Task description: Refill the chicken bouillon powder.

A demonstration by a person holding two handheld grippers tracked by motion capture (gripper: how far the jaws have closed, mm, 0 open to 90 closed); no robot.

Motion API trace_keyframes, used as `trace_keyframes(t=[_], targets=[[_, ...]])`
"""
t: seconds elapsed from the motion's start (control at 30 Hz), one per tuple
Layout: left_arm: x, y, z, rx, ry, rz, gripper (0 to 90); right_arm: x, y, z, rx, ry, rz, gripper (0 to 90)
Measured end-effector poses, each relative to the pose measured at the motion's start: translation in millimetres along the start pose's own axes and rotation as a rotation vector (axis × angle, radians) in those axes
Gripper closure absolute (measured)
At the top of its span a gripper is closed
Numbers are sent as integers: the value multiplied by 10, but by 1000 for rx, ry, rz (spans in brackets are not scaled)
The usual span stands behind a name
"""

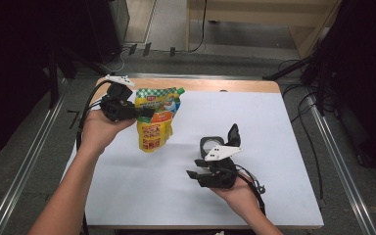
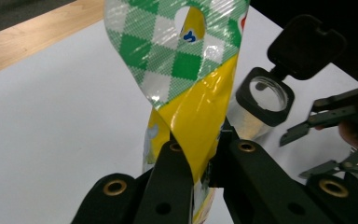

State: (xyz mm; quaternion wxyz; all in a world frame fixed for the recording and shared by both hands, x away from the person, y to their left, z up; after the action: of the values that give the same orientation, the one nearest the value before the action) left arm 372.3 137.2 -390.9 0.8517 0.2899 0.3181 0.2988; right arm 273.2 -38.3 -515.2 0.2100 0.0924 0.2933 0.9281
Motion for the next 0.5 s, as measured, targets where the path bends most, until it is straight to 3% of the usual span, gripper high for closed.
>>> trace_keyframes(t=[0.23,0.5], targets=[[-170,69,-117,6,-5,-44,900,102,-202,39,15,24,14,529],[-313,128,-246,-1,-2,-81,900,181,-453,62,18,19,14,536]])
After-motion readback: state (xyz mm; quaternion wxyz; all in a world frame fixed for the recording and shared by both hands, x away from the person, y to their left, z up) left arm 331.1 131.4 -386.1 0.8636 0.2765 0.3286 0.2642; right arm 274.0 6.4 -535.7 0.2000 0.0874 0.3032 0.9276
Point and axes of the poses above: each handheld gripper's, and its own axes: y roughly backward along the jaws, z roughly out of its top, x roughly to its left, the point moved 9 cm from there along -y, roughly forward along the jaws, and after that the axes turned 11 degrees about y, right-handed, at the moved point
